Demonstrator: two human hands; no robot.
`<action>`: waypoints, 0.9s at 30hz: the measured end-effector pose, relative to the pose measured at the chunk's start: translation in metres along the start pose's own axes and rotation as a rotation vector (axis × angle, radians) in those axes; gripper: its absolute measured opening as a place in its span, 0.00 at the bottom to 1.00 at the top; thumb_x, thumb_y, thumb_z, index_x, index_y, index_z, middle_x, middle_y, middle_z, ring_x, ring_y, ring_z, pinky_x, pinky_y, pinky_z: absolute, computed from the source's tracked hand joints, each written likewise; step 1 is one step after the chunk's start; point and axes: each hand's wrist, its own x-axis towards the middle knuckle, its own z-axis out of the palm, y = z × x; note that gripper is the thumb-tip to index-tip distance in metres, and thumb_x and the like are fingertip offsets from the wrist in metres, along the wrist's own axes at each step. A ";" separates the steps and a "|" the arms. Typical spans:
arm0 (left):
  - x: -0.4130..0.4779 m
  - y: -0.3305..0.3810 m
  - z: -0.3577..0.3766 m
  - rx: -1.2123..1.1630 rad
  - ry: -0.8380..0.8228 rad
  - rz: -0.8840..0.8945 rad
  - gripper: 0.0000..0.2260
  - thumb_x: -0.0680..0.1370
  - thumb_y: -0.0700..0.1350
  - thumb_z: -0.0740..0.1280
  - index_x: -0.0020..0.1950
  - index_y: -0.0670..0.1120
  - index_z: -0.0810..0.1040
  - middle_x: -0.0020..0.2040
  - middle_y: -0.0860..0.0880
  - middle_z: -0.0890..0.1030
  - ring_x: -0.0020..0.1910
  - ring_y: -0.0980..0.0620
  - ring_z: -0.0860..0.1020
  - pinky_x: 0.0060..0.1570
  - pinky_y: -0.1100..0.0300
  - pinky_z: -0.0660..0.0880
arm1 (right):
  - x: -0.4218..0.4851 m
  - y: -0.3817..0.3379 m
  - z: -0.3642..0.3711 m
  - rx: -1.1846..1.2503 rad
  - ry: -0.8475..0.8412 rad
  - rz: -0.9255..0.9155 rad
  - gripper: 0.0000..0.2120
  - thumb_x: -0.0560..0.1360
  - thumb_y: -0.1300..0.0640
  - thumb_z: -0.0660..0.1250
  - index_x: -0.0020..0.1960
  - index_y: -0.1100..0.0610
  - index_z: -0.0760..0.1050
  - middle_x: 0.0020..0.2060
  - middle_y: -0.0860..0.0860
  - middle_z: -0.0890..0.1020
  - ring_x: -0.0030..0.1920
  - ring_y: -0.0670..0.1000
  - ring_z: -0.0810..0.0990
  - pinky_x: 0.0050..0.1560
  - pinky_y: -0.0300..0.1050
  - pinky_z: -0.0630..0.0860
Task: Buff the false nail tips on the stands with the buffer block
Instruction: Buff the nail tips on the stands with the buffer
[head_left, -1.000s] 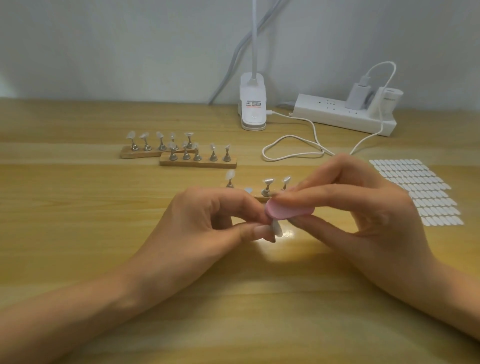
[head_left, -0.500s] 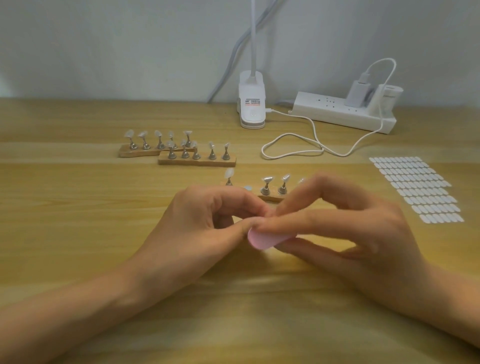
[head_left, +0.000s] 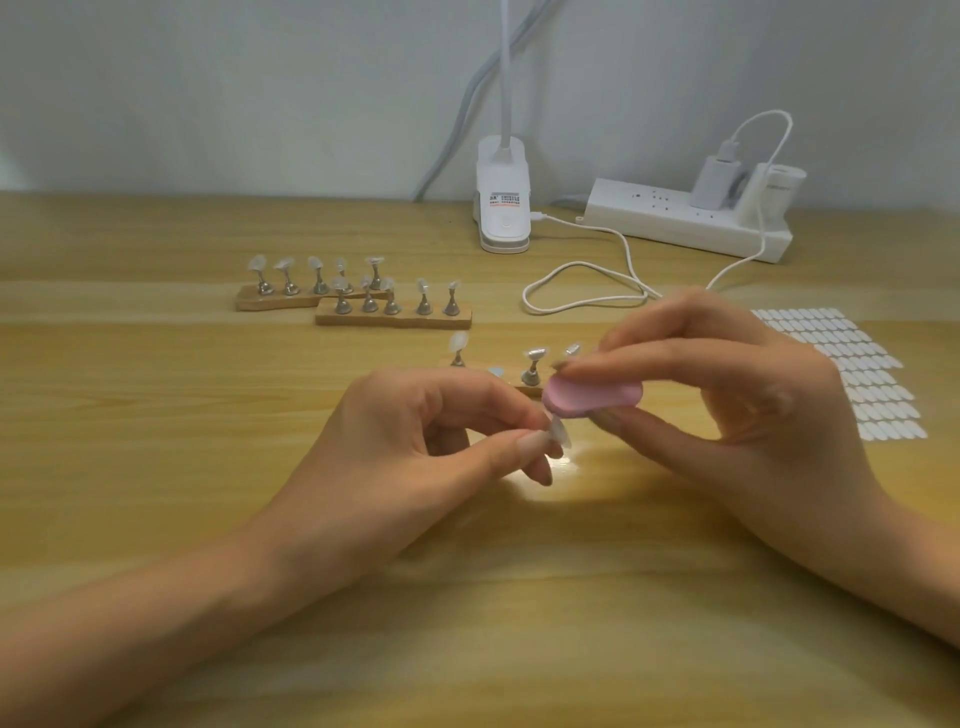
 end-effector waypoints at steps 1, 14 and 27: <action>0.000 0.000 0.000 -0.002 0.007 -0.001 0.04 0.73 0.52 0.71 0.44 0.55 0.85 0.39 0.54 0.86 0.28 0.37 0.72 0.28 0.60 0.66 | 0.000 -0.001 0.000 0.004 0.007 0.009 0.09 0.75 0.58 0.72 0.55 0.52 0.81 0.48 0.51 0.80 0.50 0.54 0.82 0.49 0.51 0.78; 0.001 -0.002 -0.002 -0.022 -0.008 0.032 0.04 0.75 0.50 0.71 0.44 0.54 0.86 0.38 0.52 0.86 0.26 0.41 0.64 0.24 0.64 0.61 | 0.001 -0.002 0.003 0.018 -0.038 -0.016 0.08 0.76 0.58 0.72 0.55 0.53 0.82 0.49 0.52 0.81 0.49 0.54 0.83 0.48 0.51 0.78; 0.001 -0.003 -0.001 -0.101 -0.027 0.040 0.06 0.75 0.50 0.72 0.44 0.50 0.86 0.38 0.51 0.86 0.24 0.65 0.71 0.26 0.75 0.63 | 0.001 -0.006 0.003 -0.001 -0.055 -0.039 0.09 0.76 0.59 0.71 0.56 0.54 0.81 0.48 0.54 0.81 0.50 0.53 0.83 0.48 0.50 0.79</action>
